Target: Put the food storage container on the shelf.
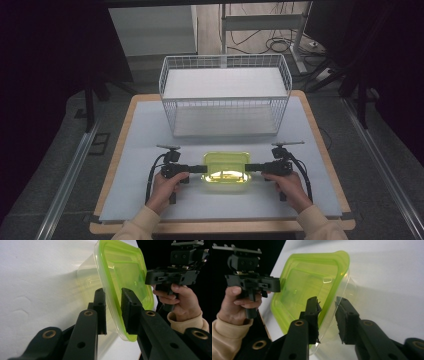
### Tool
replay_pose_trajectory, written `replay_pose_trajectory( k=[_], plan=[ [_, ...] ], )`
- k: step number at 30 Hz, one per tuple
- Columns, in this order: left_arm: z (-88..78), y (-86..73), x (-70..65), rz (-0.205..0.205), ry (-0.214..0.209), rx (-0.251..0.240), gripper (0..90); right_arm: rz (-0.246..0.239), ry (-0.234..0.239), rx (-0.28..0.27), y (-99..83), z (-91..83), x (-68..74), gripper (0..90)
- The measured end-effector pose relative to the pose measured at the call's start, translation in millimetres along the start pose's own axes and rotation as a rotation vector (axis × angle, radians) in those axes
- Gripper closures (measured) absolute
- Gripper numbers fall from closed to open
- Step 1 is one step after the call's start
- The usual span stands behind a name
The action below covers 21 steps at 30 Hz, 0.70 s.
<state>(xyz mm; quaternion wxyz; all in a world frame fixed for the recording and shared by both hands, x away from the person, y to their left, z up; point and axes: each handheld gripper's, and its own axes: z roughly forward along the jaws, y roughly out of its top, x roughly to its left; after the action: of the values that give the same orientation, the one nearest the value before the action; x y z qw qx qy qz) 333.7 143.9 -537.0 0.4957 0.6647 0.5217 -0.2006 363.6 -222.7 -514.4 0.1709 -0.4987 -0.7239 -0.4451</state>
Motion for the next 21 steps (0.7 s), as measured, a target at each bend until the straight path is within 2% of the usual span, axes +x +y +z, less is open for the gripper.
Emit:
replay_pose_trajectory(
  k=[9,21],
  plan=[
    [-4.3,-3.1,-9.4,0.031,-0.004,-0.011,80.3,0.039,0.025,-0.031,0.1,-6.6,1.1,79.9],
    [-12.2,-5.6,-20.2,0.059,-0.019,-0.039,81.8,0.006,0.035,-0.051,-0.3,-15.4,11.2,81.2]
  ],
)
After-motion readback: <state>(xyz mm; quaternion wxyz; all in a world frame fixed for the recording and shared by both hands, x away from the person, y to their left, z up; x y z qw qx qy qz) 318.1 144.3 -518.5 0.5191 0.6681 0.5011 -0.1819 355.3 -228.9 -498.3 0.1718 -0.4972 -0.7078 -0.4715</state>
